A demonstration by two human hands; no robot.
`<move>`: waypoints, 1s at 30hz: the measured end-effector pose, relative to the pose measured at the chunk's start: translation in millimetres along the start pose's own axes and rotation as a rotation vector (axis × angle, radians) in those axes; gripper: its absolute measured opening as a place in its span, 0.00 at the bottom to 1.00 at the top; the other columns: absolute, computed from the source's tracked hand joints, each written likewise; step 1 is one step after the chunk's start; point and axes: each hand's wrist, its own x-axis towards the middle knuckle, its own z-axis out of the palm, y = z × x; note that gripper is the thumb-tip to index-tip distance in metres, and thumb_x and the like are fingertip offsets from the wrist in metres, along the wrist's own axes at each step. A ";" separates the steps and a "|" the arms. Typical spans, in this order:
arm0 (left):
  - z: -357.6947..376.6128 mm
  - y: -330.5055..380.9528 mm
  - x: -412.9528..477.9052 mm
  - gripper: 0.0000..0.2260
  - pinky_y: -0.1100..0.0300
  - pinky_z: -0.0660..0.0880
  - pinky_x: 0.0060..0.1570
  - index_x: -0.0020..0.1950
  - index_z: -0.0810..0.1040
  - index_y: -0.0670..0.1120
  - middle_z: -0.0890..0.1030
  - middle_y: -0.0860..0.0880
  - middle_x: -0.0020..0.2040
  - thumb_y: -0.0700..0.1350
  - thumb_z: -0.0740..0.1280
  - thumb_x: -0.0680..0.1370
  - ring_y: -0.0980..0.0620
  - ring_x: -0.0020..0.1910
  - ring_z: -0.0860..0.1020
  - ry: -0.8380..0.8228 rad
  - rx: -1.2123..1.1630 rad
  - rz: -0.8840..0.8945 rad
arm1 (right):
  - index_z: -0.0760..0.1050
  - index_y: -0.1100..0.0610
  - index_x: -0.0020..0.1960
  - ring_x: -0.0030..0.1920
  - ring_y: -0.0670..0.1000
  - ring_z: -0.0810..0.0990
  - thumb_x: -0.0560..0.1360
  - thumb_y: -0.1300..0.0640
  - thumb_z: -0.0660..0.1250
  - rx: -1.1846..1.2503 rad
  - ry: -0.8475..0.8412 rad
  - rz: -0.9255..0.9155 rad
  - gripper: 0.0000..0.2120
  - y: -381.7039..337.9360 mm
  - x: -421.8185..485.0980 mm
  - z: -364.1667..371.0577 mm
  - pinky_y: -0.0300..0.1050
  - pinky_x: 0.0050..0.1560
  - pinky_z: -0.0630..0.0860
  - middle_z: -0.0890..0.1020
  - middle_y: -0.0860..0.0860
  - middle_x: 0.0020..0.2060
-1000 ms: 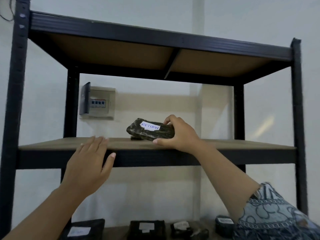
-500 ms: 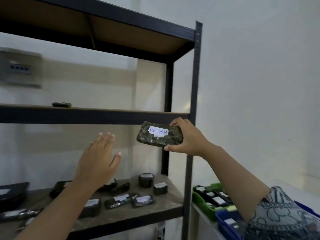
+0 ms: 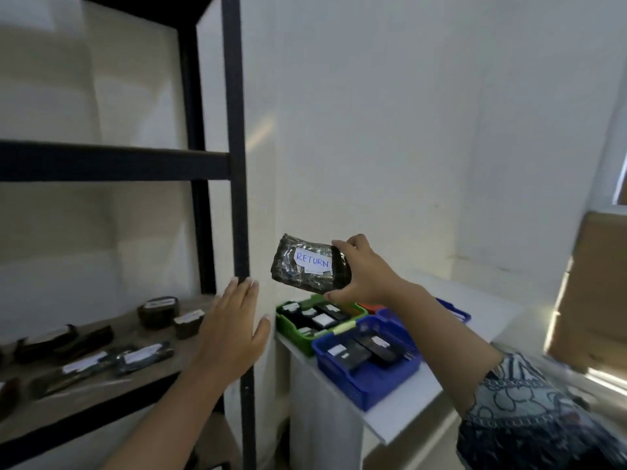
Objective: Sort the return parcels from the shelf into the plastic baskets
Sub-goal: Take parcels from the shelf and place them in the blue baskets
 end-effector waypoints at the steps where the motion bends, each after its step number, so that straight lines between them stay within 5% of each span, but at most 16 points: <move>1: 12.5 9.8 2.6 0.36 0.48 0.57 0.72 0.74 0.61 0.42 0.64 0.45 0.74 0.60 0.43 0.72 0.46 0.75 0.57 -0.018 -0.021 0.017 | 0.54 0.57 0.76 0.60 0.53 0.69 0.64 0.43 0.76 -0.020 -0.016 0.023 0.50 12.5 -3.2 2.6 0.42 0.58 0.69 0.60 0.53 0.65; 16: 218.8 54.2 68.1 0.33 0.51 0.55 0.72 0.76 0.57 0.44 0.58 0.49 0.76 0.59 0.44 0.74 0.49 0.76 0.52 -0.285 -0.154 -0.017 | 0.57 0.54 0.72 0.58 0.48 0.65 0.61 0.43 0.77 -0.096 -0.242 0.156 0.47 197.2 26.6 95.2 0.40 0.58 0.70 0.62 0.51 0.62; 20: 268.6 48.8 81.4 0.30 0.48 0.63 0.67 0.72 0.65 0.41 0.67 0.45 0.72 0.58 0.49 0.76 0.45 0.73 0.61 -0.316 -0.155 -0.106 | 0.56 0.53 0.72 0.58 0.48 0.65 0.61 0.42 0.77 -0.044 -0.320 0.141 0.47 242.2 36.3 139.1 0.41 0.60 0.69 0.61 0.49 0.62; 23: 311.6 45.8 86.8 0.25 0.49 0.60 0.70 0.74 0.60 0.42 0.62 0.45 0.74 0.51 0.57 0.80 0.46 0.75 0.56 -0.381 -0.152 -0.198 | 0.56 0.52 0.73 0.60 0.48 0.65 0.62 0.41 0.75 -0.025 -0.412 0.108 0.47 275.5 43.0 175.3 0.42 0.61 0.69 0.61 0.49 0.61; 30: 391.2 47.4 101.7 0.24 0.52 0.59 0.69 0.74 0.60 0.41 0.63 0.44 0.74 0.51 0.57 0.80 0.46 0.74 0.57 -0.450 -0.117 -0.460 | 0.53 0.51 0.74 0.62 0.52 0.67 0.62 0.42 0.75 0.043 -0.653 0.047 0.48 360.9 59.3 256.5 0.47 0.64 0.70 0.60 0.50 0.63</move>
